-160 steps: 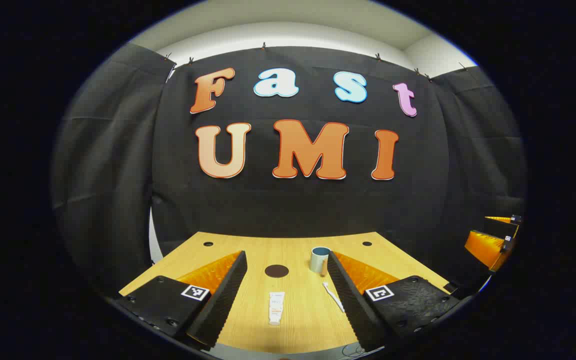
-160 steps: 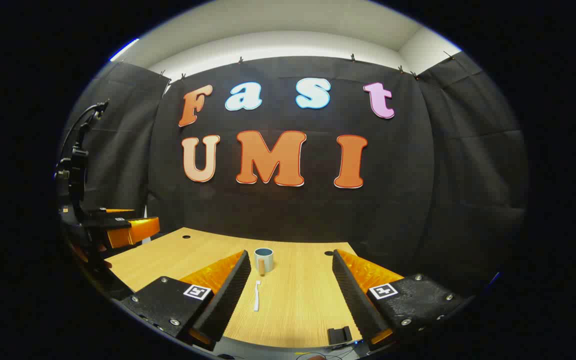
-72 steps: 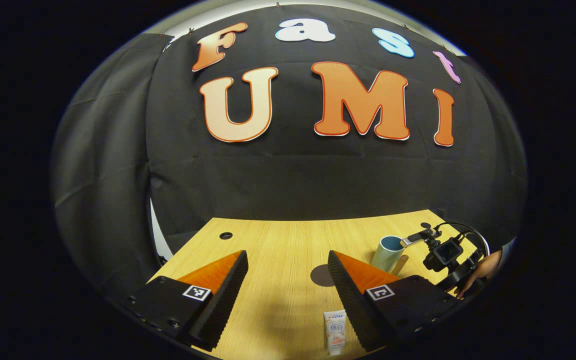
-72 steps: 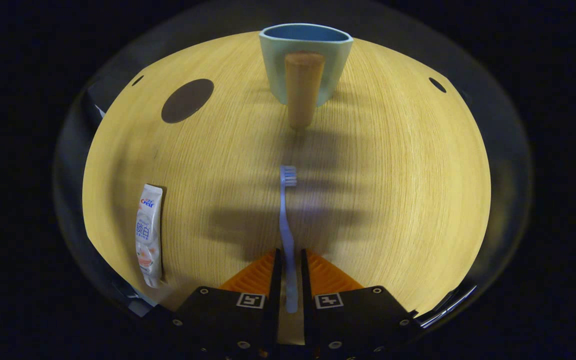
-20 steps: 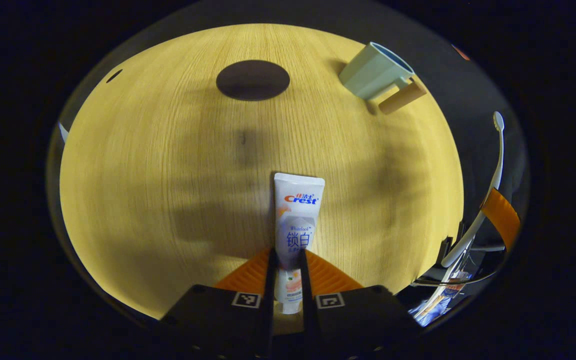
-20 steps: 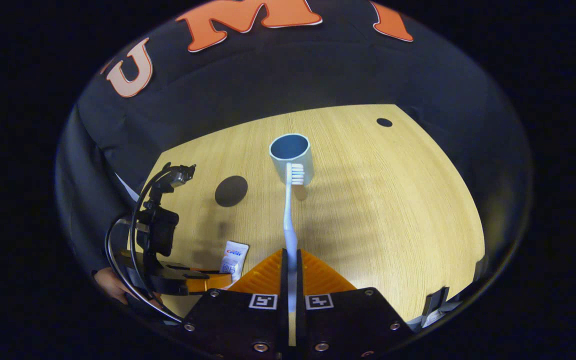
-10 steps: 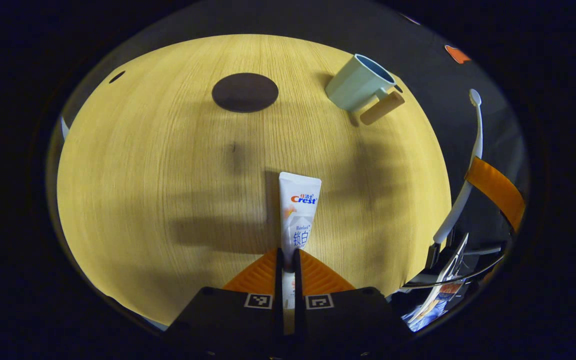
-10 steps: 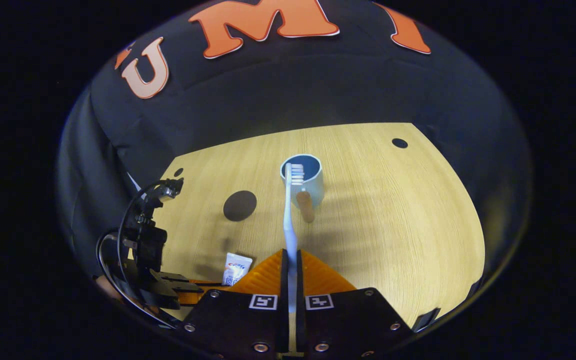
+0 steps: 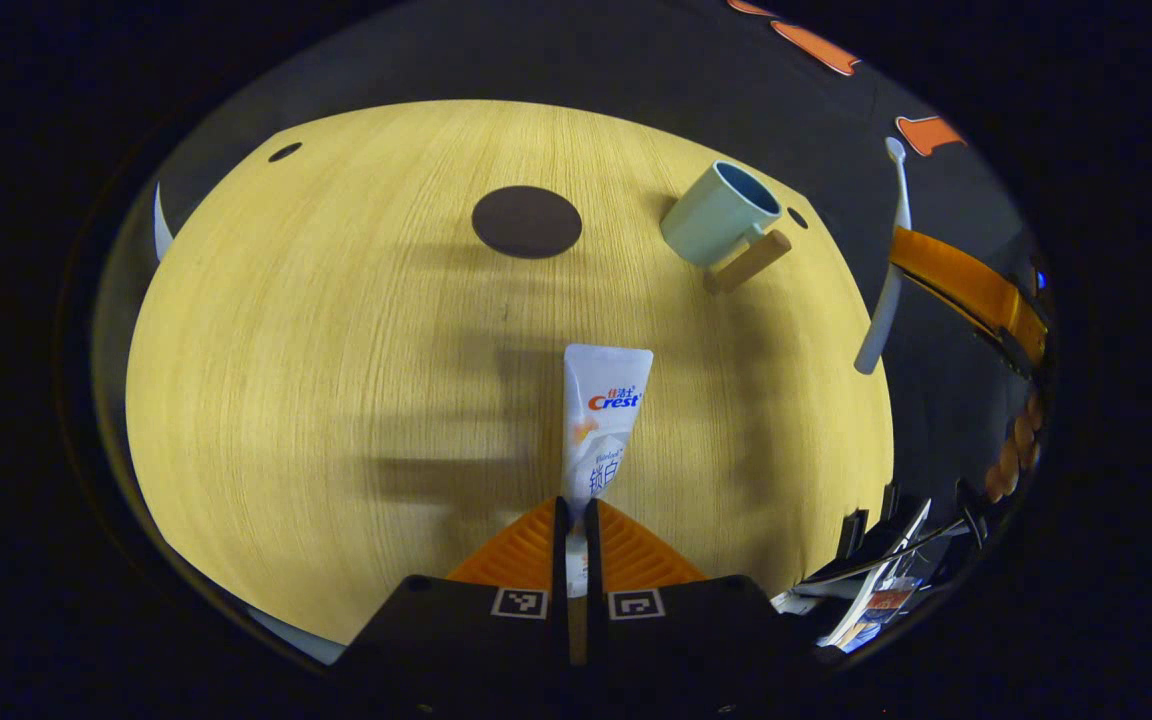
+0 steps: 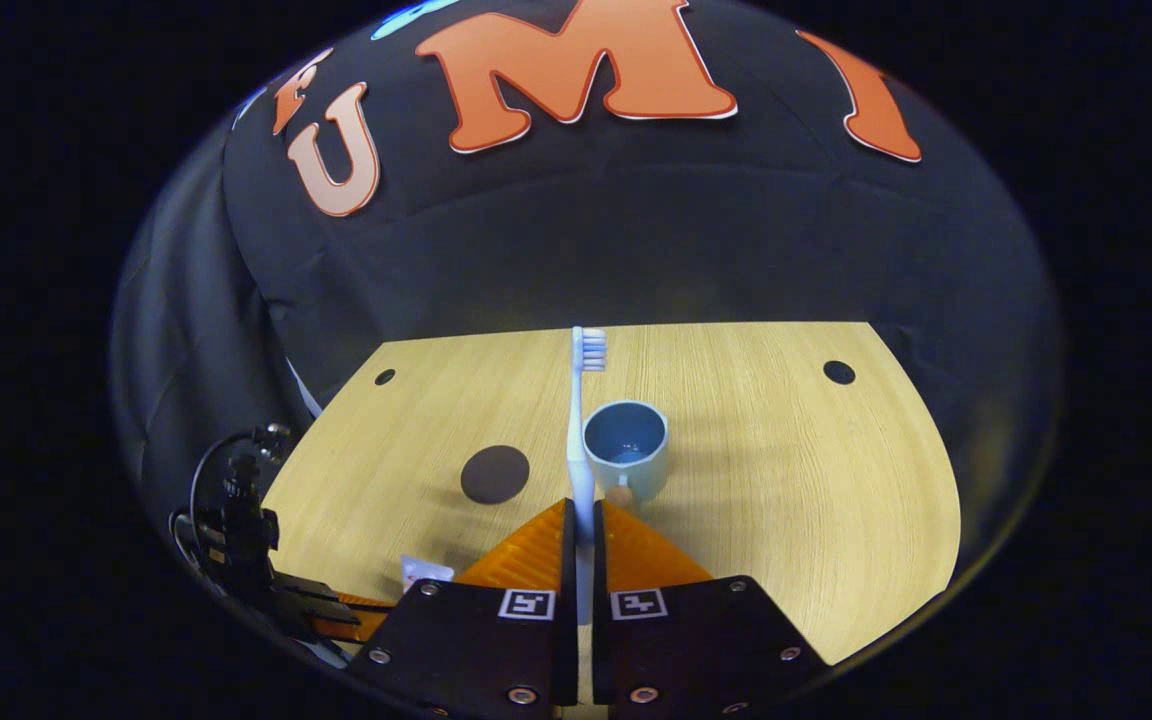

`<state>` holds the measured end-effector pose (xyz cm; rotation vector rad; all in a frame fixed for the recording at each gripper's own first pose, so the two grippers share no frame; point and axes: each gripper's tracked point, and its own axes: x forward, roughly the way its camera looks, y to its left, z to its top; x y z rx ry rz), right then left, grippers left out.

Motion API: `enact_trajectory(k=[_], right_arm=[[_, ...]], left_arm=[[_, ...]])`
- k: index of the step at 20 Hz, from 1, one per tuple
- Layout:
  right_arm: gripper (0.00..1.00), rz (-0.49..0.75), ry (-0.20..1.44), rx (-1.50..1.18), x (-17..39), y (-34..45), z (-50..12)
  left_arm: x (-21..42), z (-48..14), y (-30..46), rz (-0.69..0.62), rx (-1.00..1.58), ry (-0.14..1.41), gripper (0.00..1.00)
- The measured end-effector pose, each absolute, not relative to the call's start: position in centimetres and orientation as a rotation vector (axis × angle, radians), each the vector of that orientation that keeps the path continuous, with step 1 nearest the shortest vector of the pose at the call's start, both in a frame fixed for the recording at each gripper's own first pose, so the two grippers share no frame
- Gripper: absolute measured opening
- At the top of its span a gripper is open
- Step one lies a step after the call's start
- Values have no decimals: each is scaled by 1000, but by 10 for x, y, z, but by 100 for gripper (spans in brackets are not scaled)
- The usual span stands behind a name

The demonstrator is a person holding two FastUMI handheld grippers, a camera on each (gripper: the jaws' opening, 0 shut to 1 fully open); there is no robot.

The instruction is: Put the toothbrush and toothpaste on the desktop into the cup, then pick up the cup and place it on the coaster on the desktop.

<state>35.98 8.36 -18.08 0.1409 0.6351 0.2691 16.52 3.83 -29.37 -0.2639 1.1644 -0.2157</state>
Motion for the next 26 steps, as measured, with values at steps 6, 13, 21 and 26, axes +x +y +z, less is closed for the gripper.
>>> enact_trajectory(k=[6, 13, 21, 26], right_arm=[[6, 293, 551, 139, 408, 65, -174], [6, 296, 575, 107, 410, 66, -183], [6, 264, 573, 128, 414, 52, -181], [6, 257, 569, 125, 417, 50, -182]], left_arm=[[182, -272, 53, -168, -289, 1074, 1], [178, -296, 44, -118, -322, 1175, 17], [200, -329, 46, -134, -268, 1246, 65], [199, -346, 50, -84, -228, 1289, 53]])
